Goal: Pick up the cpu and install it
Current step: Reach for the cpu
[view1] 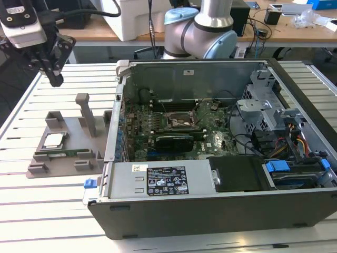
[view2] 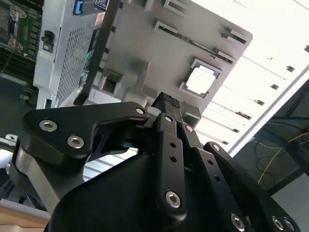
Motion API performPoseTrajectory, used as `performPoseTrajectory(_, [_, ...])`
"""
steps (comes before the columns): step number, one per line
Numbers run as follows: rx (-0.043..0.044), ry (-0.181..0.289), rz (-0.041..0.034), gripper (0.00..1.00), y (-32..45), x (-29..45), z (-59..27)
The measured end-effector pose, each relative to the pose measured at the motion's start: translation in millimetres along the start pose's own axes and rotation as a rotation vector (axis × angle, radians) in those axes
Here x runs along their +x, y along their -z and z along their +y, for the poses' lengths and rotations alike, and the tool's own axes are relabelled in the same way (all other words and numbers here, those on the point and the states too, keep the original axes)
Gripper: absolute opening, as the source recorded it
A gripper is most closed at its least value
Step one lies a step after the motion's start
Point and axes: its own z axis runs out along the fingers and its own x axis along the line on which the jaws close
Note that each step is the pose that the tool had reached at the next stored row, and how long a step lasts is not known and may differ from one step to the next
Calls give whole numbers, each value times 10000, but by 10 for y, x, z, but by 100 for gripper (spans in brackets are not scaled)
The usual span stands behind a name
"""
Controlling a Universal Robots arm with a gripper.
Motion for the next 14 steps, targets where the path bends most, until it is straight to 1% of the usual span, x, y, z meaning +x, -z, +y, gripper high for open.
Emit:
performPoseTrajectory(2, [0,1,1,11,2,59,-5])
performPoseTrajectory(3, [0,2,0,11,3,107,-8])
performPoseTrajectory(7, [0,1,0,11,6,216,-16])
performPoseTrajectory(10, [1,1,1,11,9,331,-25])
performPoseTrajectory(11, [0,2,1,11,10,356,-27])
performPoseTrajectory(12, [0,1,0,11,11,412,-31])
performPoseTrajectory(14, [0,1,0,11,12,465,-35])
